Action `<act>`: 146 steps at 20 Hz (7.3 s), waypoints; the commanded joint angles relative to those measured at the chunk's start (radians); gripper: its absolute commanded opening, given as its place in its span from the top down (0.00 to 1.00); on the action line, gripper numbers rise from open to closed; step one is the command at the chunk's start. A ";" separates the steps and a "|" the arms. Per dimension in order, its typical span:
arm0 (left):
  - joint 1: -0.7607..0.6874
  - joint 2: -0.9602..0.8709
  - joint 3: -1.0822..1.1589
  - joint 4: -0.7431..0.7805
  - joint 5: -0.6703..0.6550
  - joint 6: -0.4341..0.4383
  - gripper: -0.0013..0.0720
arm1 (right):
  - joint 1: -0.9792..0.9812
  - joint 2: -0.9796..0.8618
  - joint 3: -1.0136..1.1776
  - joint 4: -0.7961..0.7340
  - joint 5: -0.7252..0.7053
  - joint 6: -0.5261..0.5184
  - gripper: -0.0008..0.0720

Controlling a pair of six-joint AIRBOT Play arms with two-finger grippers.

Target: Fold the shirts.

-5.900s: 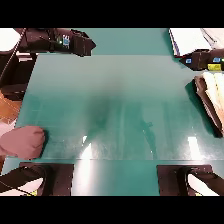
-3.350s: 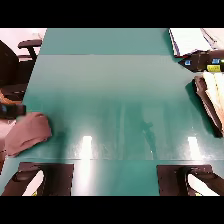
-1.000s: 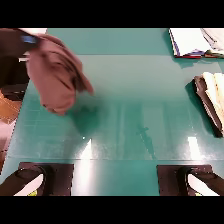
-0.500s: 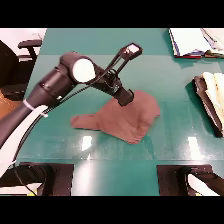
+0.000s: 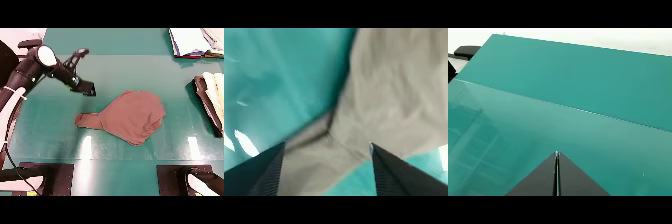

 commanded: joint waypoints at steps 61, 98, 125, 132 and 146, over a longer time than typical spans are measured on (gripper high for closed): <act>0.133 0.540 0.381 0.013 0.161 0.021 0.95 | 0.123 -0.164 0.121 0.206 0.170 -0.129 0.97; 0.274 0.096 0.007 0.110 -0.091 -0.058 0.11 | -0.012 -0.404 -0.151 -0.016 0.416 0.062 0.38; 0.004 0.446 -0.853 -0.234 0.489 -0.147 0.95 | -0.161 -0.093 -0.509 -0.027 0.346 0.023 0.37; 0.004 0.450 -0.719 -0.207 0.451 -0.145 0.95 | -0.582 -0.068 -0.940 -0.013 0.219 0.000 0.37; 0.004 0.450 -0.718 -0.215 0.457 -0.145 0.95 | -0.354 -0.373 -0.909 0.190 -0.040 -0.100 0.92</act>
